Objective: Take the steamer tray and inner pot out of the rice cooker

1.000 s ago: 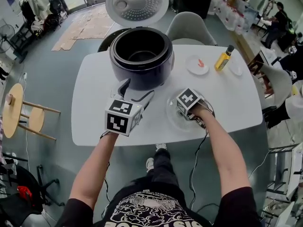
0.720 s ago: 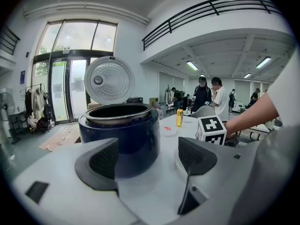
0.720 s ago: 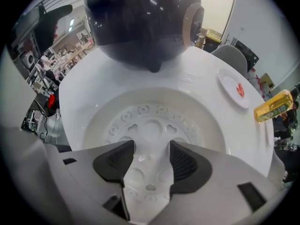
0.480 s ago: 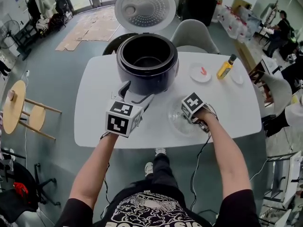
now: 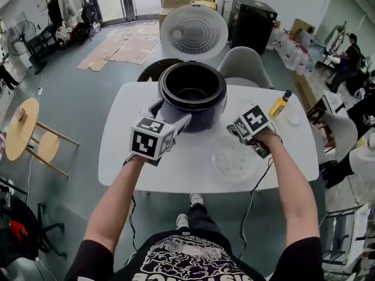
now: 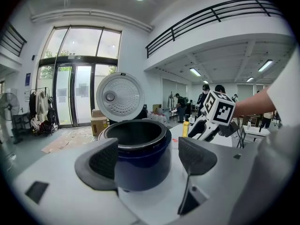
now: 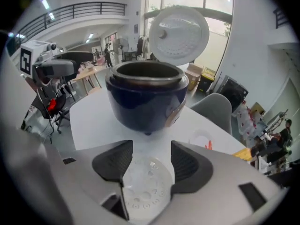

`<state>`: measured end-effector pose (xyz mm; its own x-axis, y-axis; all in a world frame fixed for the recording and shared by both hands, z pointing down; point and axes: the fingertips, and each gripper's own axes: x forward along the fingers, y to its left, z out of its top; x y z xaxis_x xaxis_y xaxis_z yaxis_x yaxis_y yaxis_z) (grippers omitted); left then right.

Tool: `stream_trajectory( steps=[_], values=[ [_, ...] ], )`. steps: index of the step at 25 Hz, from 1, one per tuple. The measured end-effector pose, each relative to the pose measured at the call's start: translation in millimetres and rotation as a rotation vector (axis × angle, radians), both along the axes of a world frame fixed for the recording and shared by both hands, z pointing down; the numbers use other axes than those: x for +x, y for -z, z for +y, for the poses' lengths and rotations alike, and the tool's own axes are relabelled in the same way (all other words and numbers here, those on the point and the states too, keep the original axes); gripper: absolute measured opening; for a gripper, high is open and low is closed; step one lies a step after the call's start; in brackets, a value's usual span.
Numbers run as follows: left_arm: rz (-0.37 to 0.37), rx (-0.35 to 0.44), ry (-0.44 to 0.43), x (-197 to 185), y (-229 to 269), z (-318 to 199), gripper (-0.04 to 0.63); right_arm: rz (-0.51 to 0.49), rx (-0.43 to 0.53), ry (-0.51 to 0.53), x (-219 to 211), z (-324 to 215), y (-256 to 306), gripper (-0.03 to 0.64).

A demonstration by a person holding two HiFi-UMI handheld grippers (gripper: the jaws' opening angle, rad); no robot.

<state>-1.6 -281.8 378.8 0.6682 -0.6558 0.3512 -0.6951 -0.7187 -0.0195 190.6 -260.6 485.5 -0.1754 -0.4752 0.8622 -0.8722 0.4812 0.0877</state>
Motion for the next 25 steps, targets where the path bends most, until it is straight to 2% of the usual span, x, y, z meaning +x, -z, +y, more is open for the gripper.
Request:
stream_trajectory(
  steps=[4,10,17,22,25],
  values=[
    [0.007,0.010,-0.003,2.6,5.3,-14.9,0.399,-0.036,0.063,0.019,-1.0,-20.3,31.1,0.272],
    [0.062,-0.019,-0.010,2.1,14.3,-32.3,0.399,-0.128,0.121,0.032,-11.6,-40.8,65.6,0.272],
    [0.175,-0.138,0.036,-17.6,15.8,-45.8,0.399,-0.320,0.129,0.017,-39.5,-52.4,83.6,0.272],
    [0.253,-0.280,0.048,-31.3,5.7,-47.6,0.399,-0.412,0.109,0.005,-52.9,-54.6,78.3,0.272],
    [0.347,-0.368,0.060,-40.7,4.2,-49.4,0.399,-0.477,0.085,-0.009,-59.9,-54.2,75.3,0.272]
  ],
)
